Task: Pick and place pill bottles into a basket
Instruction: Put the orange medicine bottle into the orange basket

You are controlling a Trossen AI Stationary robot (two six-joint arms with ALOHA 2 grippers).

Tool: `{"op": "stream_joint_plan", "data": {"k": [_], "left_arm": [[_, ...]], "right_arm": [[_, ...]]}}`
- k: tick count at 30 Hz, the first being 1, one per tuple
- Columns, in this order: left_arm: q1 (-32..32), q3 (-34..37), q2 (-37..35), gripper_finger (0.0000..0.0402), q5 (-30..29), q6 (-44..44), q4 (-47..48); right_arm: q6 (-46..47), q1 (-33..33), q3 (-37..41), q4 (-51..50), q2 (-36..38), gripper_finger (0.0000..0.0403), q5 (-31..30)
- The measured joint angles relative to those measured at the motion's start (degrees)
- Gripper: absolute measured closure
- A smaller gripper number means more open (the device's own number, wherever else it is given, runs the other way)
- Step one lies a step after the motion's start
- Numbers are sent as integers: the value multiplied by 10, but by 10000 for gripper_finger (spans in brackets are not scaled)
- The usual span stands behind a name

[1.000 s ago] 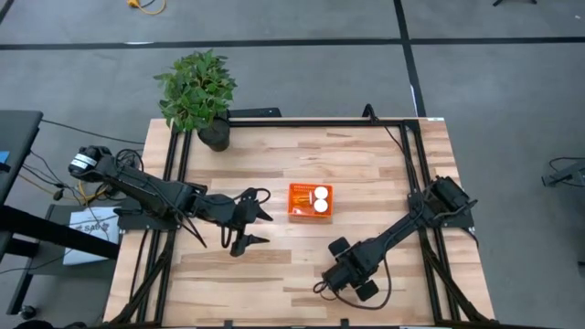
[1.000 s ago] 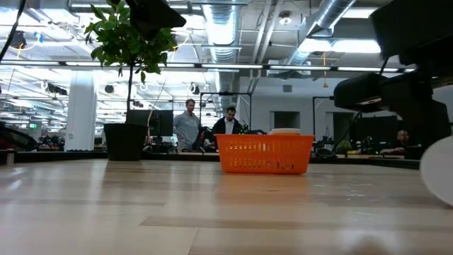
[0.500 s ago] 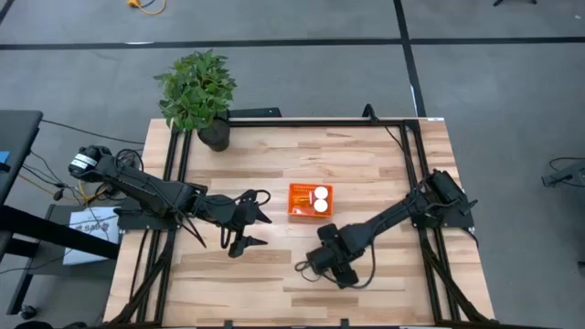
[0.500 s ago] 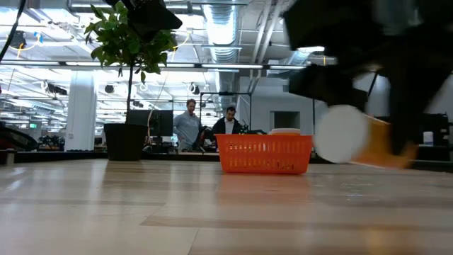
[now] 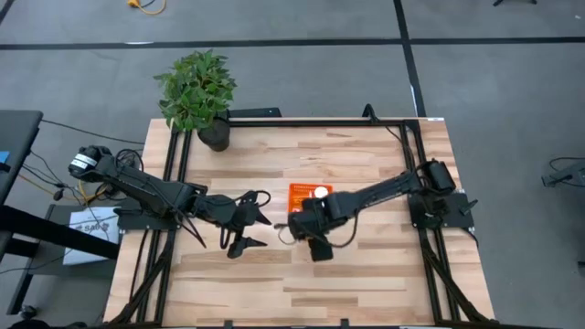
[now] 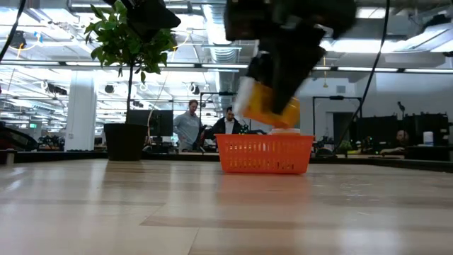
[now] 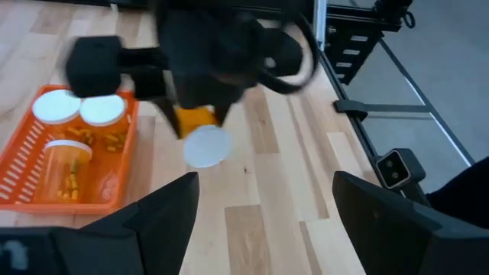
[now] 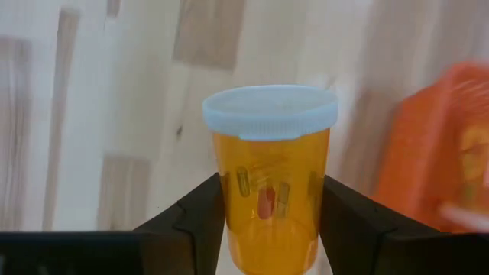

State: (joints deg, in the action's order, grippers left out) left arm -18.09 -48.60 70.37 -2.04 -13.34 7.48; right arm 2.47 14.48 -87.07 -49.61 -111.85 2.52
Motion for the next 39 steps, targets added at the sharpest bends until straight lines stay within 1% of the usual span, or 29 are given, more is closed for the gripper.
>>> {"op": "stream_joint_plan", "data": {"k": [8, 22, 26, 31, 39], "left_arm": [[0, 0, 0, 111, 3, -4, 20], [0, 0, 0, 111, 5, 1, 23], [0, 0, 0, 111, 5, 2, 23], [0, 0, 0, 111, 5, 2, 23], [0, 0, 0, 111, 4, 7, 21]], "right_arm": [[-29, -56, -44, 0, 0, 235, 0], [-54, -130, -46, 0, 0, 230, 0], [-61, -143, -45, 1, 0, 226, 0], [-60, -154, -24, 5, 0, 227, 3], [-44, -156, 5, 11, 0, 222, 6]]}}
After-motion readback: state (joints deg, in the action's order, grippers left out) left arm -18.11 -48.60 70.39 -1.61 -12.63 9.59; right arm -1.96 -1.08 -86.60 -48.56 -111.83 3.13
